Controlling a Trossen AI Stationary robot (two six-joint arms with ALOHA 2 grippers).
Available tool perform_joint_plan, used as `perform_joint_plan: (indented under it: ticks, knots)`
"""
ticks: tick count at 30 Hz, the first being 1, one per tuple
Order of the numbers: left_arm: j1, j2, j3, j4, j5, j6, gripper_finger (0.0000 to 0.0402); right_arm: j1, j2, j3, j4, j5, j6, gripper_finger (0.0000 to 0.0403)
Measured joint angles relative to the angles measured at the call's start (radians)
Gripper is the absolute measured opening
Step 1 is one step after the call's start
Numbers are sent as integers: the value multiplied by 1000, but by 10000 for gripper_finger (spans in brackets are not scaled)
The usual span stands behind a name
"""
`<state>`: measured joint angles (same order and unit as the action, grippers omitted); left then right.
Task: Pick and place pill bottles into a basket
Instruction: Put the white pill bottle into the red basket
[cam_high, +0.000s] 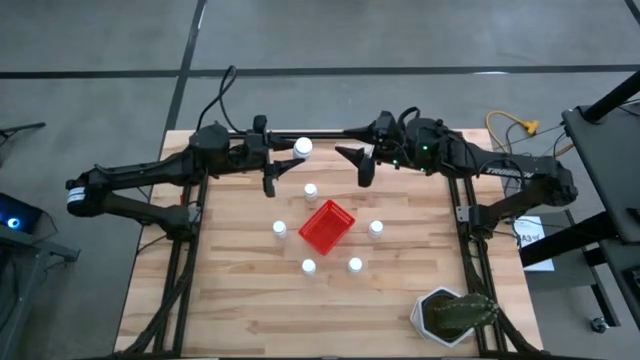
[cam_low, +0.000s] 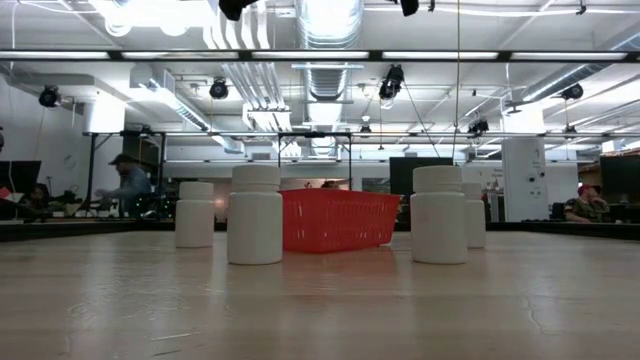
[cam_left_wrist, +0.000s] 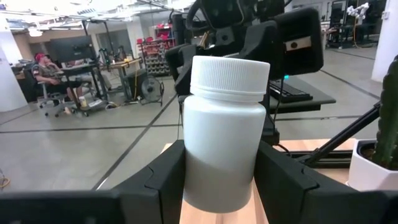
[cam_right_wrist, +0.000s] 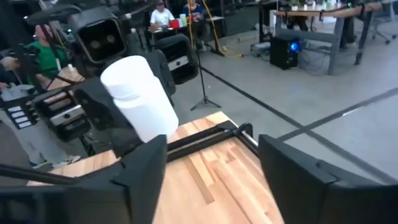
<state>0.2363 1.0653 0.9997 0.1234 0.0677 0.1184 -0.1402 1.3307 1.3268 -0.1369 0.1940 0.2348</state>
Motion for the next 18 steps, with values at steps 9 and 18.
perform_joint_plan:
  ticks: [9,18]
  knots:
    - [0,1,0,0,0,0,149,3,71,55,-5,-15,-15,347]
    - [0,0,0,0,0,1,149,26,73,87,-9,-74,-84,363]
